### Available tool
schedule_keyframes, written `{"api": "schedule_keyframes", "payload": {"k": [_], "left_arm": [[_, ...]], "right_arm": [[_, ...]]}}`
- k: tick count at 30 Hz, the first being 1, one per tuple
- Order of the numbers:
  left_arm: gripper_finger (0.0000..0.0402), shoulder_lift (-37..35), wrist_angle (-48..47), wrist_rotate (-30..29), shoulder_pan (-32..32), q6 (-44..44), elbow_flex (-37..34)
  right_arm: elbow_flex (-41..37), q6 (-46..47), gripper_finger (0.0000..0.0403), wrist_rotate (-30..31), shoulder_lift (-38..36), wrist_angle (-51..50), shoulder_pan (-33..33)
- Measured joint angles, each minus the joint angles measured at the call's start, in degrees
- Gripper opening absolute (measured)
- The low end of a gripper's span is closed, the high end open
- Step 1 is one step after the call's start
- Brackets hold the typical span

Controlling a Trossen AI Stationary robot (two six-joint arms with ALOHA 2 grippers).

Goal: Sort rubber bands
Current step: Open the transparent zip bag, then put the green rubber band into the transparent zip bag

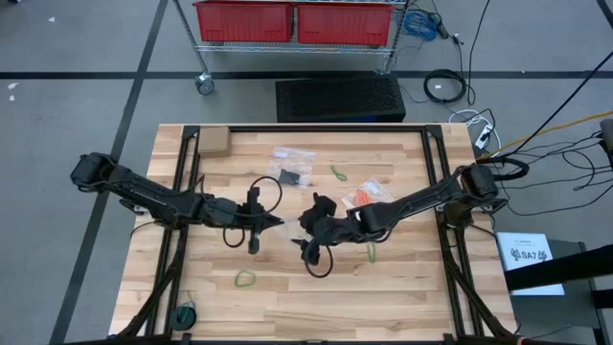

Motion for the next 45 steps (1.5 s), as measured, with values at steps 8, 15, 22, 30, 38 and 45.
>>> {"api": "schedule_keyframes", "payload": {"k": [8,15,22,30,38,45], "left_arm": [[0.0000,0.00,-0.18,0.00,0.00,-0.03,0.00],[0.0000,0.00,-0.66,0.00,0.00,-0.28,0.00],[0.0000,0.00,-0.66,0.00,-0.02,-0.31,0.00],[0.0000,0.00,-0.96,0.02,-0.02,-0.29,0.00],[0.0000,0.00,-0.92,0.02,-0.02,-0.29,0.00],[0.0000,0.00,-0.85,0.04,0.00,-0.29,0.00]], "right_arm": [[0.00,-1.90,0.0306,-0.31,-2.36,-1.52,0.09],[0.07,-2.76,0.0306,5.58,-7.27,-15.84,-0.90],[-1.82,-2.38,0.0306,6.48,-7.23,-28.70,-9.91],[-17.07,-6.93,0.0290,-2.36,-6.38,-16.58,-25.61],[-25.47,-8.84,0.0252,-12.35,-6.05,-1.65,-36.35],[-25.88,-9.83,0.0233,-13.98,-0.48,4.70,-37.11]]}}
